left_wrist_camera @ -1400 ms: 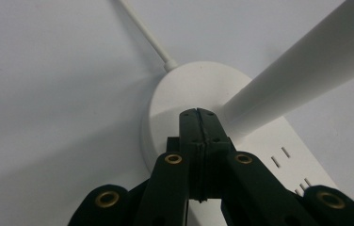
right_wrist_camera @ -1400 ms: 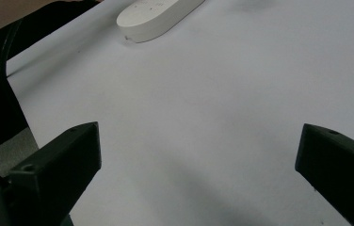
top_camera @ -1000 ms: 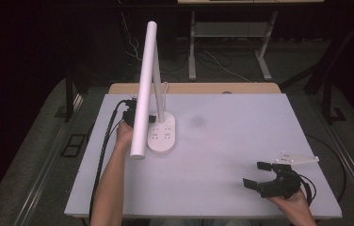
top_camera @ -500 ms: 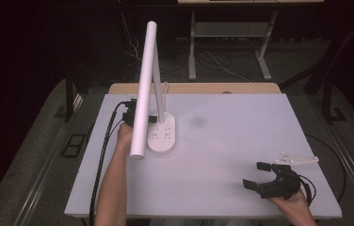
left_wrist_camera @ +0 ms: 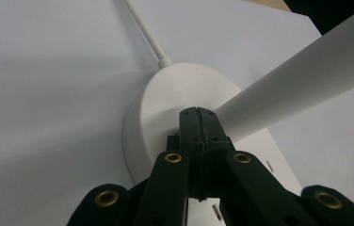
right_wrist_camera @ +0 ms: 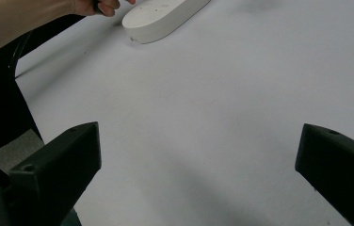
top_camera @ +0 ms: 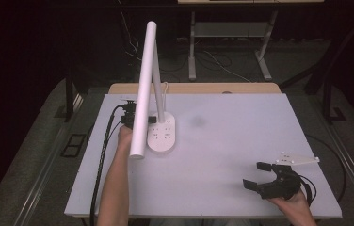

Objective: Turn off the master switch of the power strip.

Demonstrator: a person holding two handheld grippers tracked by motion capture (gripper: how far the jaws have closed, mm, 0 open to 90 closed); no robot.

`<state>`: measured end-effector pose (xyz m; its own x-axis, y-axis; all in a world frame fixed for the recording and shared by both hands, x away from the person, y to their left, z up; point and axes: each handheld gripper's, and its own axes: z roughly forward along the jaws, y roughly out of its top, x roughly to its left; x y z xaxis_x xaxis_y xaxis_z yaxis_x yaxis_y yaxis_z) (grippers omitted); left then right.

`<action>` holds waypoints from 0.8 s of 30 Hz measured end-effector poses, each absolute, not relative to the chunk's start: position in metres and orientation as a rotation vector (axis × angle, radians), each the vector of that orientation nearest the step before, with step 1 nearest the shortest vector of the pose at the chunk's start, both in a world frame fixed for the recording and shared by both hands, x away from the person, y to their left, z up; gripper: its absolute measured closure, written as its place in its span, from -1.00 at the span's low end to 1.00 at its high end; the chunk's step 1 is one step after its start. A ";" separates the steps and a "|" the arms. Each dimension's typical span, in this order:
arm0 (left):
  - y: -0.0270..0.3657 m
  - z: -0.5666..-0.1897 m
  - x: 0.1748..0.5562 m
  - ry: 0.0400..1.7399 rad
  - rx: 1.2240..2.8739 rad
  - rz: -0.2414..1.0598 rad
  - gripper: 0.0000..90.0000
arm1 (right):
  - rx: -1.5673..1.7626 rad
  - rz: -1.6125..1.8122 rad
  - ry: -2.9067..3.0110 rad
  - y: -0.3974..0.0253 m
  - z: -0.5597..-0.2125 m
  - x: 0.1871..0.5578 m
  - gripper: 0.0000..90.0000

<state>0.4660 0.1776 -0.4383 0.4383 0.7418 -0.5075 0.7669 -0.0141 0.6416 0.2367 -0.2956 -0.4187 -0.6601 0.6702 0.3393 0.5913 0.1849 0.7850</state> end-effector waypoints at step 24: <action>0.185 -0.423 0.463 1.354 1.618 -0.031 1.00 | 1.274 1.493 2.347 -0.297 -0.420 0.239 -0.99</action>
<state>0.4634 0.1852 -0.4232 0.3765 0.7320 -0.5678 0.7574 0.1096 0.6437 0.2390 -0.2972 -0.4205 -0.6506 0.6778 0.3426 0.5976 0.1784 0.7817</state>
